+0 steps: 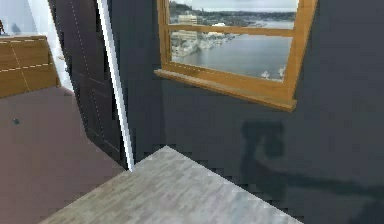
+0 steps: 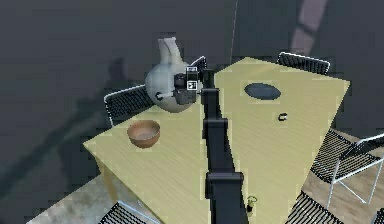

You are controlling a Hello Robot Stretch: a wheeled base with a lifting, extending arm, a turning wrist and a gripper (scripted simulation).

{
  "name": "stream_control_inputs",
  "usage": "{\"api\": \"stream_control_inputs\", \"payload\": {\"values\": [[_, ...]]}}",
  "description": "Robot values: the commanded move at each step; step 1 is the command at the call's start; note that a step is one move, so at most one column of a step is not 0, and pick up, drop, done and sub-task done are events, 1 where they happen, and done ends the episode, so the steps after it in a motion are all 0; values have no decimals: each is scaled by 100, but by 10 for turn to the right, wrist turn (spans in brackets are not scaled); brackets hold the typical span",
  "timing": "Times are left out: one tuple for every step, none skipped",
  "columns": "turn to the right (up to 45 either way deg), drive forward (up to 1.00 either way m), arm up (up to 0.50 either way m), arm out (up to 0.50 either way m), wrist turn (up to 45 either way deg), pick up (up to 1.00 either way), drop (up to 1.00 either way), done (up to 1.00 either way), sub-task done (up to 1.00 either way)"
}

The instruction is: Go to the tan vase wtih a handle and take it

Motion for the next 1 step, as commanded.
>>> {"api": "stream_control_inputs", "payload": {"values": [[0,0,0,0,0,0,0,100,0]]}}
